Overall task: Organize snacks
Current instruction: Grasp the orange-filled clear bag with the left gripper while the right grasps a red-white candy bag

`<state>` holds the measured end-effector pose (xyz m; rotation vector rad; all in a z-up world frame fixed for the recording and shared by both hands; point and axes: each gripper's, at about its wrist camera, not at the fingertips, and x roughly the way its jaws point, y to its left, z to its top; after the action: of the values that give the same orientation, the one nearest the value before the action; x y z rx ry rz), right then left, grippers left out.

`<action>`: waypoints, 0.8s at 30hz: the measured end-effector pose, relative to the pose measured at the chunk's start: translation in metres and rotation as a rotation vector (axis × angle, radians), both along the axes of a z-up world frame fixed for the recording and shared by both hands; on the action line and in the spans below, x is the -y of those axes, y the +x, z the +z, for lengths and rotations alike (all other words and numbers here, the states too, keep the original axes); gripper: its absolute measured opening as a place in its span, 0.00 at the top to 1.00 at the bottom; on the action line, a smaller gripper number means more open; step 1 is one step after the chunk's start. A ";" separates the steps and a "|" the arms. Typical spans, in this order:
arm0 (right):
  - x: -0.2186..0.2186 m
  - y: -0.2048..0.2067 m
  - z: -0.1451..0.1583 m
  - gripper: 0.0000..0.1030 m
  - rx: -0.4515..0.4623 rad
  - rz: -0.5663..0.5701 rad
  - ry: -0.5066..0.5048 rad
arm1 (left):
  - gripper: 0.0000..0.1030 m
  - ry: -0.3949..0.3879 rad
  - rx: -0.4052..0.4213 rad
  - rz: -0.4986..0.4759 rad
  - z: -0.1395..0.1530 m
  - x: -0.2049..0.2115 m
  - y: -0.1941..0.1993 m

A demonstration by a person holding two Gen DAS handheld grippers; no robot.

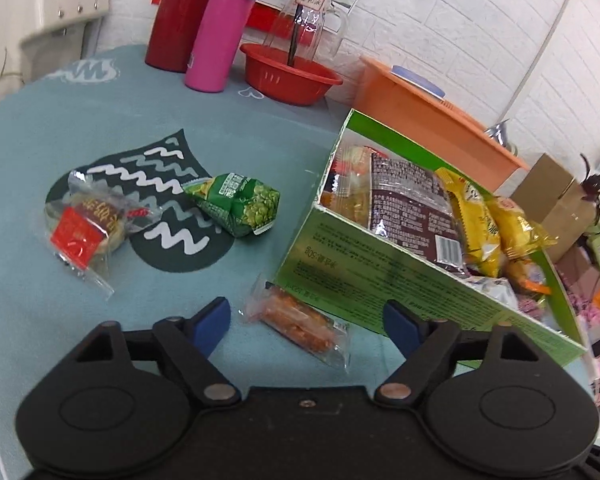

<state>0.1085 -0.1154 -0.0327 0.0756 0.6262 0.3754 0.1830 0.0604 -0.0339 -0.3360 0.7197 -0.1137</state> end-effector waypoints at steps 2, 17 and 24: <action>0.002 -0.001 -0.001 0.37 -0.001 0.001 0.008 | 0.38 0.055 0.006 -0.012 -0.001 0.004 0.000; 0.002 -0.015 -0.002 0.36 -0.005 0.017 0.004 | 0.36 0.036 -0.031 -0.142 0.003 0.002 -0.033; -0.004 -0.023 -0.004 0.32 0.016 0.024 -0.039 | 0.20 -0.107 -0.074 -0.117 0.006 -0.022 -0.065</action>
<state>0.0852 -0.1116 -0.0371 0.0277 0.6190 0.3862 0.1176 0.0829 -0.0278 -0.4024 0.8086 -0.2520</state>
